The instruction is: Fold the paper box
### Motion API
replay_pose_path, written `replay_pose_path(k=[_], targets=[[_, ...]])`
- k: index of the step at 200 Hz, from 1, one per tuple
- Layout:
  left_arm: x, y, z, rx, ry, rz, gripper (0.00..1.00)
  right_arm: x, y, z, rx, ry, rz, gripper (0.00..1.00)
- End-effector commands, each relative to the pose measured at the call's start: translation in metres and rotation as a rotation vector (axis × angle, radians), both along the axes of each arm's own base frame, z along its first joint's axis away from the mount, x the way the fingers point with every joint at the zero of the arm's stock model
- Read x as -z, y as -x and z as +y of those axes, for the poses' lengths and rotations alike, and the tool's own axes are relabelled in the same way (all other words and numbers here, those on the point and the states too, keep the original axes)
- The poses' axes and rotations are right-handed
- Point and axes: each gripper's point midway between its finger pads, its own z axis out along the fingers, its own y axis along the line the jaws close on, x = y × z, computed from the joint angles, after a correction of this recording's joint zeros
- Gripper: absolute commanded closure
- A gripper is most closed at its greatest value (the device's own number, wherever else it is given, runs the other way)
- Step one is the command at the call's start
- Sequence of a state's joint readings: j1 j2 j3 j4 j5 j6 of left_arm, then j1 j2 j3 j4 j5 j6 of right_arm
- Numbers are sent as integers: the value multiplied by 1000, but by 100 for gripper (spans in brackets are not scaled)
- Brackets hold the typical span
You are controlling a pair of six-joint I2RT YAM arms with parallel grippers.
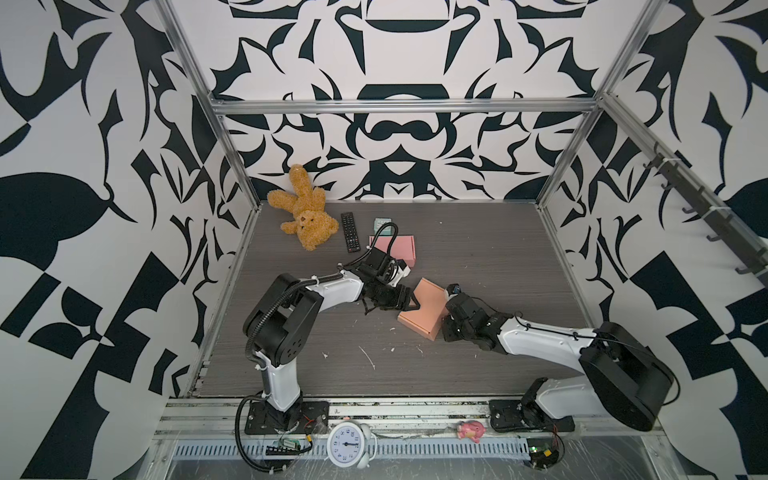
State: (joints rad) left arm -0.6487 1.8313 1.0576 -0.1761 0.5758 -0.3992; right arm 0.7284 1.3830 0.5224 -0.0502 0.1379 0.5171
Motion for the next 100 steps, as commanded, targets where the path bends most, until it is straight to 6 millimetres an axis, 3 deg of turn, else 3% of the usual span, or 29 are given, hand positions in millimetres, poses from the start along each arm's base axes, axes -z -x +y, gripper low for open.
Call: replay_pose_path(k=[1, 100], targets=[[-6, 10, -6, 25, 22, 5, 32, -10, -7, 21, -23, -66, -19, 77], [-6, 33, -3, 35, 25, 7, 34, -23, -1, 59, -82, -135, -36, 77]])
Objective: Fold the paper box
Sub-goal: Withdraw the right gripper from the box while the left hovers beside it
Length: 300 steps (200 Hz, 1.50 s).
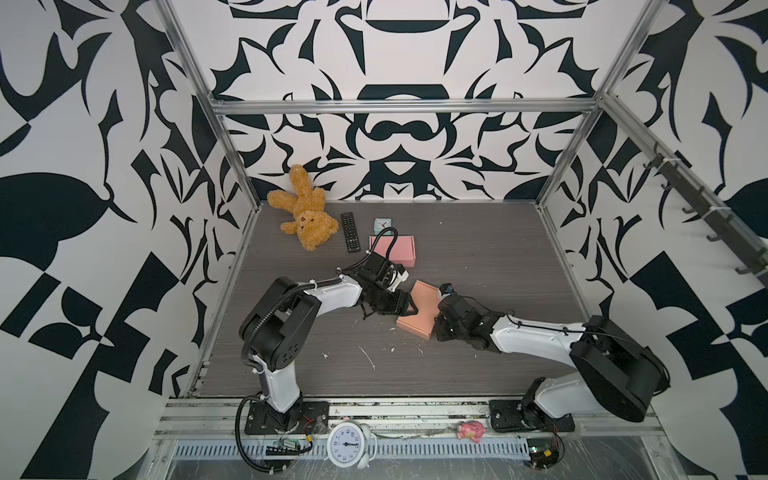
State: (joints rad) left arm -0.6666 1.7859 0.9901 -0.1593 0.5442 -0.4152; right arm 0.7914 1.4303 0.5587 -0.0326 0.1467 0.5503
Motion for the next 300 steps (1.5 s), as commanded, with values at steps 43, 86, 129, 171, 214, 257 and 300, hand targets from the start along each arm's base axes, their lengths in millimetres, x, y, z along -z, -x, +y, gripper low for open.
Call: replay_pose_path(k=[43, 86, 129, 171, 214, 257, 300], targets=[[0, 30, 2, 27, 27, 11, 34, -12, 6, 29, -33, -117, -22, 77], [3, 35, 14, 3, 19, 1, 34, -2, 16, 11, -5, -100, -16, 76], [3, 28, 28, -19, 36, 23, 31, -4, 19, 1, 11, -132, -31, 74], [-10, 19, 32, -12, 39, -5, 27, -9, 7, -16, 70, -177, -34, 74], [-16, -8, 29, -31, 51, -30, 29, -21, -17, -29, 98, -197, -52, 76], [-11, -36, 25, -65, 58, -37, 32, -16, -33, -25, 94, -206, -35, 78], [-9, -50, 14, -85, 75, -21, 34, -9, -45, -13, 89, -232, -28, 80]])
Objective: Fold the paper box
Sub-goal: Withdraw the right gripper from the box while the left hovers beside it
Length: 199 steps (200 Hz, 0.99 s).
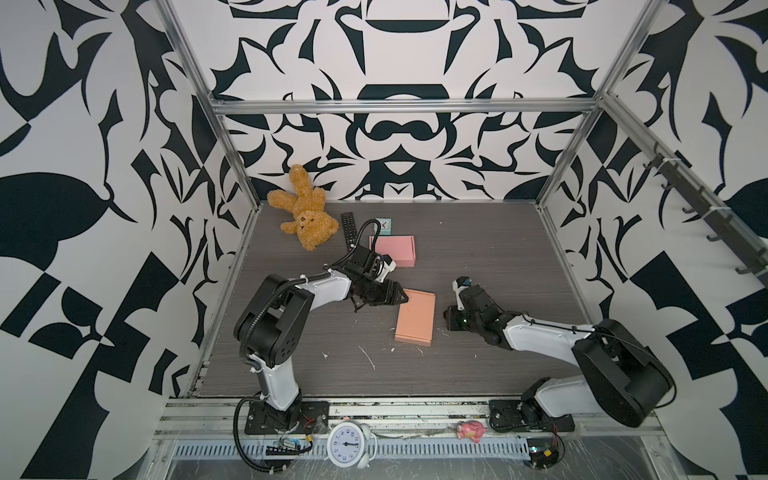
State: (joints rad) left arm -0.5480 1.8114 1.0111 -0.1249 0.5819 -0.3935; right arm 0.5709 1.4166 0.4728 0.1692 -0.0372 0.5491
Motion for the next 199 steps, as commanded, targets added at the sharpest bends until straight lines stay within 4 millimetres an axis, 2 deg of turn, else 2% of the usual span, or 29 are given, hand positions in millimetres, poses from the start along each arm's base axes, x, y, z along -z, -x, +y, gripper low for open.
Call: replay_pose_path(k=[1, 62, 115, 158, 178, 199], targets=[[-5, -8, -9, -1, 32, 0, 34, -6, -12, 12, -20, -35, -24, 79], [0, -7, -22, 5, 50, 28, 40, -5, -24, 22, -27, -47, -23, 81], [-1, -1, -39, 35, 55, 27, 40, -10, -21, 34, -24, -130, -16, 82], [-3, -1, -41, 37, 57, 25, 40, -15, -13, 45, -48, -149, -14, 83], [-1, -1, -40, 34, 52, 25, 41, -15, -8, 42, -39, -148, -16, 82], [3, -8, -31, 3, 44, 33, 41, -11, 0, 34, -31, -138, -10, 82]])
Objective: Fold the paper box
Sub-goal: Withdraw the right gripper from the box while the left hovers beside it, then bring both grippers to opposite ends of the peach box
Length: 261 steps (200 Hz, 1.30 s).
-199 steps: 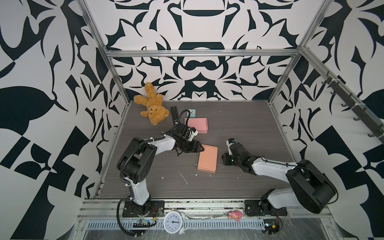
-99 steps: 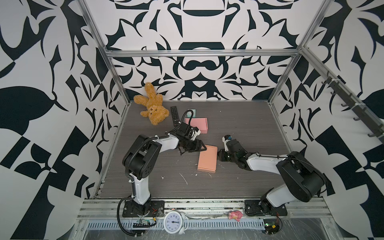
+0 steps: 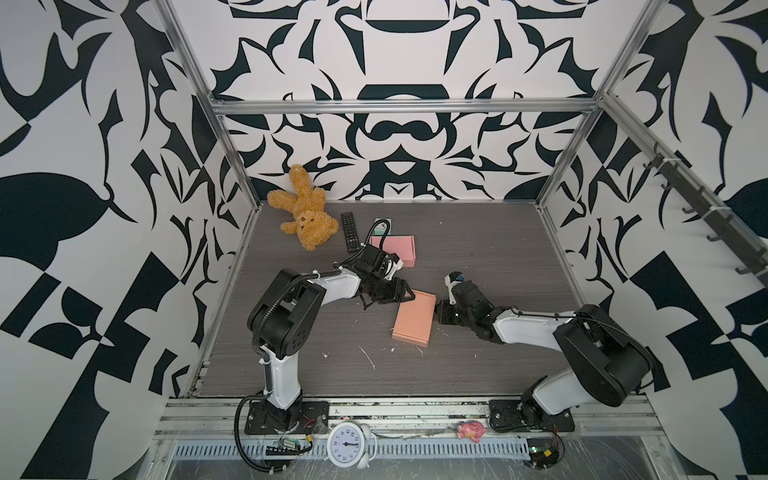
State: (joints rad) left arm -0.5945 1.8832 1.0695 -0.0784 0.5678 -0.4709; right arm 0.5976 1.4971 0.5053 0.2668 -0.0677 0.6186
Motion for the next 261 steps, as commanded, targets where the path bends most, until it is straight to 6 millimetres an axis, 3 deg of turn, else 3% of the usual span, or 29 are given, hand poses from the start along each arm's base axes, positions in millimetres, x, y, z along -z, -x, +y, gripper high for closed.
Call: replay_pose_path(k=[1, 37, 70, 96, 120, 164, 200, 203, 261], targets=[[-2, -2, -6, 14, 34, 9, 41, -9, 11, 9, -35, -55, -10, 82], [-8, -15, 13, -41, 27, -16, 36, -2, 30, -9, -15, -26, 10, 79], [-20, -12, 22, -56, 30, -43, 28, -11, 40, -20, -24, 21, 17, 70], [-27, 5, 32, -52, 25, -39, 21, -37, 42, -8, -93, -16, 2, 58], [-35, 22, 54, -84, -37, -79, 11, -62, 39, -2, -139, -9, -18, 47], [-47, 66, 72, -64, -33, -71, 9, -93, 21, 11, -202, 15, -71, 36], [-48, 103, 73, -31, -37, -37, 9, -99, 4, 26, -272, 29, -66, 32], [-54, 106, 72, -29, -24, -55, 9, -99, 2, 27, -276, 30, -64, 32], [-47, 141, 52, 6, -40, -48, 8, -92, -26, 42, -313, 38, -38, 30]])
